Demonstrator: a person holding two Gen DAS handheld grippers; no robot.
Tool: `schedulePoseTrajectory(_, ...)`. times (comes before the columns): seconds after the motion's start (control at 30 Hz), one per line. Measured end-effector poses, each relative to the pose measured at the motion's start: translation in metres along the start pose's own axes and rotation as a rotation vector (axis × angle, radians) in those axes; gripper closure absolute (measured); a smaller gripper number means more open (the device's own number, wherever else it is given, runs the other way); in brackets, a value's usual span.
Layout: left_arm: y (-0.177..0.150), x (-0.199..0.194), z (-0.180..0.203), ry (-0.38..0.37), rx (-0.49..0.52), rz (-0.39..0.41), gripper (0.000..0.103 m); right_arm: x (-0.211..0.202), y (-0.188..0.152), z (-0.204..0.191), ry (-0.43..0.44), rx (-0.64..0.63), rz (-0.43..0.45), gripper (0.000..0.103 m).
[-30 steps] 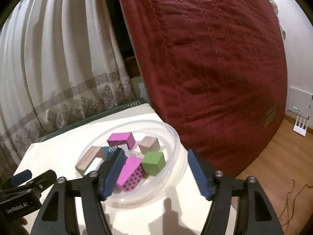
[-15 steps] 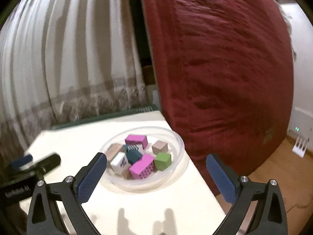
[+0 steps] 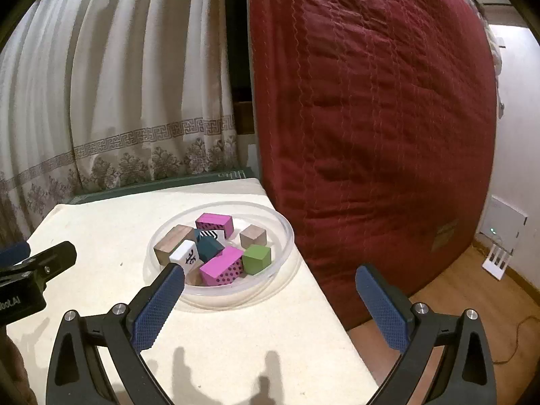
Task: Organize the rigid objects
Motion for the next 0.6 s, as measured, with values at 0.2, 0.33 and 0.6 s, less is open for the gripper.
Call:
schedulePoseTrajectory(0.2, -0.001, -0.002, 0.001, 0.021, 0.018, 0.019, 0.0, 0.001, -0.002, -0.004, 0.031, -0.014, -0.008, 0.0)
schedulePoseTrajectory(0.33, -0.001, -0.001, 0.001, 0.041, 0.045, 0.024, 0.0, 0.001, -0.002, -0.003, -0.007, -0.033, 0.0, 0.0)
schedulePoseTrajectory(0.6, -0.006, 0.013, -0.003, 0.054, 0.043, -0.026, 0.0, 0.011, -0.005, 0.001, -0.023, -0.029, -0.022, 0.0)
Point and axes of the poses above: each gripper's, at about its wrist camera, not at the fingertips, and x roughly the way its jaws point, z to its right, y to its top, the point moved 6 cm from there along x, roughly the way its jaws point
